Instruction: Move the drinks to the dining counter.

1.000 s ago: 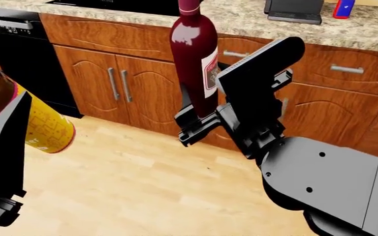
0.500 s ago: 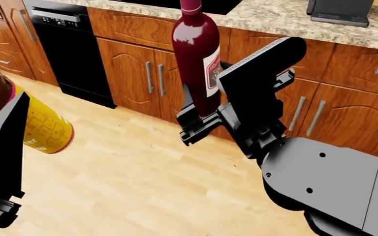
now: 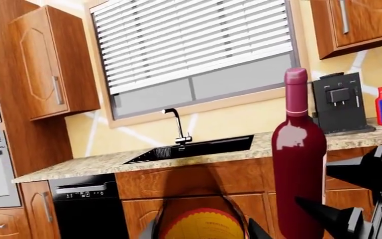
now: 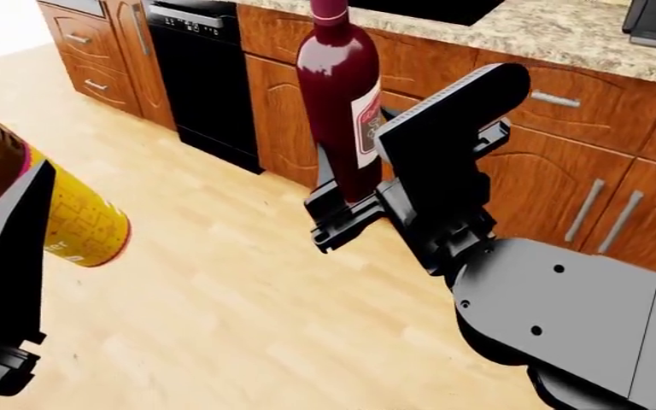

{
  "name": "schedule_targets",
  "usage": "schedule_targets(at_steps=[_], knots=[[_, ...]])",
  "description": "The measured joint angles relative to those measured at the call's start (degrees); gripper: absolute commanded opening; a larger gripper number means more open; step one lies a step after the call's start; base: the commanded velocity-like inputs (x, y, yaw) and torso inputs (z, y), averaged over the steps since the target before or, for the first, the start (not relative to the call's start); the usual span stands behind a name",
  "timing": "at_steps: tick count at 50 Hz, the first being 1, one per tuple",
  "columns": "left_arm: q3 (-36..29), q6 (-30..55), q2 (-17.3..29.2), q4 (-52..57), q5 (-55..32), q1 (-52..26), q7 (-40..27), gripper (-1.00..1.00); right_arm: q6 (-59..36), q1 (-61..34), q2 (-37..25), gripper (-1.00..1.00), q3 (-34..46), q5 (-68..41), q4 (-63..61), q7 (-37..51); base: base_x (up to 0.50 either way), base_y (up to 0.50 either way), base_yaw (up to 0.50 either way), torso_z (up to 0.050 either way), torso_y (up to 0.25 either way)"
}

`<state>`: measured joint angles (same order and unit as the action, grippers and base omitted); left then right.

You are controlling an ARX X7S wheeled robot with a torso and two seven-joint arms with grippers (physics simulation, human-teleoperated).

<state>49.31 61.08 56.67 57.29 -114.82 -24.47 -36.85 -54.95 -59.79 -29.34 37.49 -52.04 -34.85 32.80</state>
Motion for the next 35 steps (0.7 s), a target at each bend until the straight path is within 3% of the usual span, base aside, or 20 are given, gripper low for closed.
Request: schedule_targets(at_steps=[35], knots=[[-0.88,0.05,0.25,-0.01,-0.75,-1.12,-0.49,-1.0,-0.25,-0.16,-0.69,-1.0,0.01,-1.13,-1.55,0.62,-0.11,-0.09,0.5,0.001,0.0]])
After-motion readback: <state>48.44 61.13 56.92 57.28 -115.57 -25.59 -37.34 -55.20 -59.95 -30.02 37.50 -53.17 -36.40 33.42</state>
